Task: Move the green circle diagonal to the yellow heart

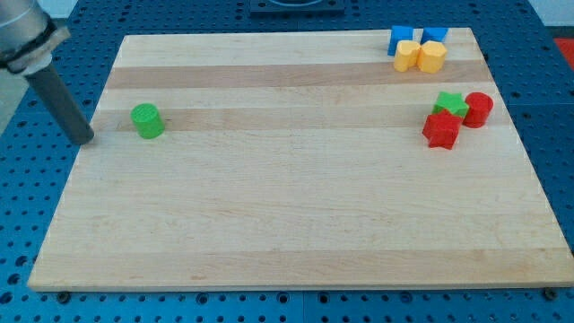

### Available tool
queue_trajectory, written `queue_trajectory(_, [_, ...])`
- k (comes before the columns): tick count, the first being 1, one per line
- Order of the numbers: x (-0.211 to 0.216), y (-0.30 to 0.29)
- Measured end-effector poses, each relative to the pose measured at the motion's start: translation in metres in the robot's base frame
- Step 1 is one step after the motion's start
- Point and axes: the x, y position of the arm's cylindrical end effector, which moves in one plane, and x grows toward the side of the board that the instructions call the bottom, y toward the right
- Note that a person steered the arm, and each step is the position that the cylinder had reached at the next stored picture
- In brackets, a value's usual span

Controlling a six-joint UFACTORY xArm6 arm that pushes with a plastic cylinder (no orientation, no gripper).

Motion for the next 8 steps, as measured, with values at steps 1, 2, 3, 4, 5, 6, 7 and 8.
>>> queue_trajectory(1, [-0.02,0.011])
queue_trajectory(2, [-0.011,0.043])
queue_trajectory(3, [-0.003,0.079])
queue_trajectory(4, [-0.01,0.107])
queue_trajectory(5, [-0.025,0.125])
queue_trajectory(6, [-0.025,0.154])
queue_trajectory(7, [-0.018,0.182])
queue_trajectory(8, [-0.006,0.209])
